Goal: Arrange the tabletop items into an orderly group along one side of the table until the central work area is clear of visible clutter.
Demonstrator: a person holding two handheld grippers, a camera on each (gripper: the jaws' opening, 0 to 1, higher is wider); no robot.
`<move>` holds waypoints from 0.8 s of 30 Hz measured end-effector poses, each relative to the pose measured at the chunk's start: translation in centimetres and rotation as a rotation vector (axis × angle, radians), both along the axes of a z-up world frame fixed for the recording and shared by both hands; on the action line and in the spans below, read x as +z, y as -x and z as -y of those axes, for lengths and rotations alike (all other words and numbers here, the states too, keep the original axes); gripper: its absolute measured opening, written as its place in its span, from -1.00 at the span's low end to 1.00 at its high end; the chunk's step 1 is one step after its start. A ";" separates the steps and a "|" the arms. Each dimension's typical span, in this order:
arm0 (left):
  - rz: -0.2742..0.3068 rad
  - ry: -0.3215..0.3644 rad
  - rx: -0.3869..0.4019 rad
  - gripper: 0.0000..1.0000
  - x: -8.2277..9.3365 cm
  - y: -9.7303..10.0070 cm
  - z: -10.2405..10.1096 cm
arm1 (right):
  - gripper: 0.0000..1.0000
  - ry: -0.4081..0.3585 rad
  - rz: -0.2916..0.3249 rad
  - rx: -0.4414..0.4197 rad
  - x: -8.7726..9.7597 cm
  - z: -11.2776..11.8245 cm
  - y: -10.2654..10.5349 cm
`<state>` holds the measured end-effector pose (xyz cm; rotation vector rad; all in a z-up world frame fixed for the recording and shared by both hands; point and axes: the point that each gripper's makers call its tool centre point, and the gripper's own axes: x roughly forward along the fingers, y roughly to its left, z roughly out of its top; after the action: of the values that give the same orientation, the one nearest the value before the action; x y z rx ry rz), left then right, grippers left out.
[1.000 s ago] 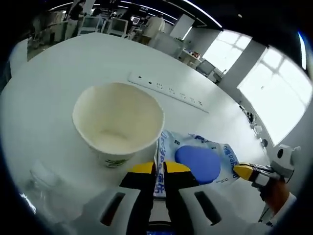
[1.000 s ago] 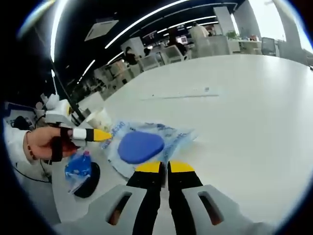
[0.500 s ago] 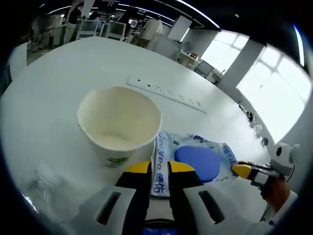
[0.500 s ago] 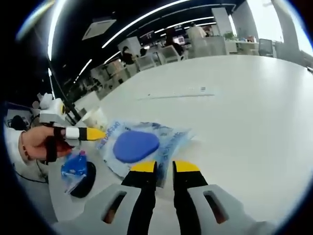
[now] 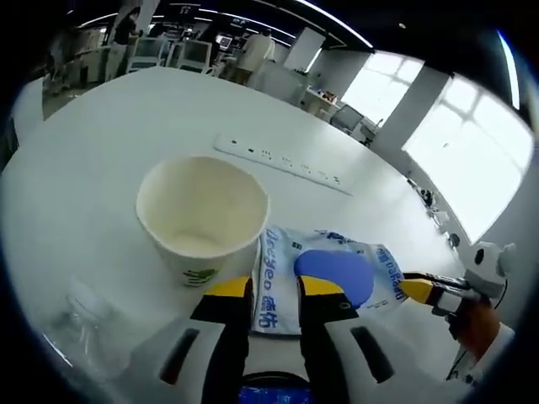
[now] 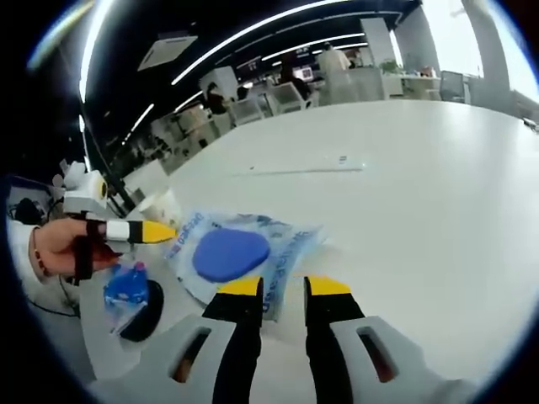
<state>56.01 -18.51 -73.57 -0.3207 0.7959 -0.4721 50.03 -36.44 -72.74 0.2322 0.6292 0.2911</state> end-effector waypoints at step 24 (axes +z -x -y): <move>-0.001 0.051 -0.118 -0.29 2.5 2.4 0.9 | -0.51 -0.005 0.072 -0.047 4.5 -0.6 1.0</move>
<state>53.63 -19.44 -71.06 -0.3220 0.8073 -0.6039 49.03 -35.87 -68.27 0.2400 0.5516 0.2543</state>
